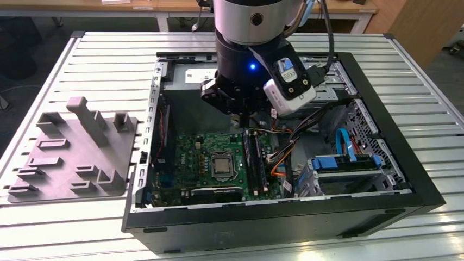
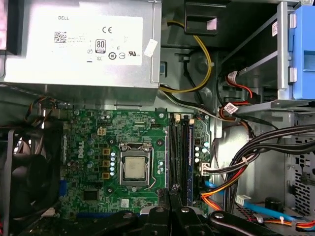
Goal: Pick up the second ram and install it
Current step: 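Insert the second ram into the second slot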
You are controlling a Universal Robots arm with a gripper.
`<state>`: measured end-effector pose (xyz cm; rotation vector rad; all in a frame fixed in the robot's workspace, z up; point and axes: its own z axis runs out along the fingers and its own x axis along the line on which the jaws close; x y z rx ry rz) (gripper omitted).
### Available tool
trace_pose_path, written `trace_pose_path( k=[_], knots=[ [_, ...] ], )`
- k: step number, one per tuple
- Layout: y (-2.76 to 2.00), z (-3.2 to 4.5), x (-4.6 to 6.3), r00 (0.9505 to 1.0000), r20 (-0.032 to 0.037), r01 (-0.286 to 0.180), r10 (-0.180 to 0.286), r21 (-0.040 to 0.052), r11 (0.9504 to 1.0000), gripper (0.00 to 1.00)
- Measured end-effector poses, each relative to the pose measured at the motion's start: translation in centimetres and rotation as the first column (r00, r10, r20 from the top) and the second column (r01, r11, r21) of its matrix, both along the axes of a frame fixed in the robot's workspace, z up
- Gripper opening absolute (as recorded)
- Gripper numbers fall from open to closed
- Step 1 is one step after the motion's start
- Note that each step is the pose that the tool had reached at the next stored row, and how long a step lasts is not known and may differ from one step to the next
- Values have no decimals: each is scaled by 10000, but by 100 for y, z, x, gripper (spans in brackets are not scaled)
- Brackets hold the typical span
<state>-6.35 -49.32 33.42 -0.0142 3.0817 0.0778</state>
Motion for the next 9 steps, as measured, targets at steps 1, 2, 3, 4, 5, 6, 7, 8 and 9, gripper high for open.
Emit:
trace_pose_path(
  k=[1, 2, 3, 4, 5, 6, 7, 8, 9],
  knots=[
    [0, -1, 7, 10000, 1, -1, 1, 1, 10000, 12],
    [0, -3, 16, 10000, 1, -1, 1, 1, 10000, 12],
    [0, -5, 27, 10000, 1, -1, 1, 1, 10000, 12],
    [0, -8, 39, 10000, 0, -1, 1, 1, 10000, 12],
    [0, -12, 50, 10000, 1, -2, 2, 1, 10000, 12],
    [0, -17, 60, 10000, 0, -2, 2, 0, 10000, 12],
    [0, -28, 65, 10000, 0, -2, 2, -2, 10000, 12],
    [0, -46, 66, 10000, 0, -1, 1, -1, 10000, 12],
    [0, -66, 66, 10000, 1, 0, 0, 0, 10000, 12]
  ],
)
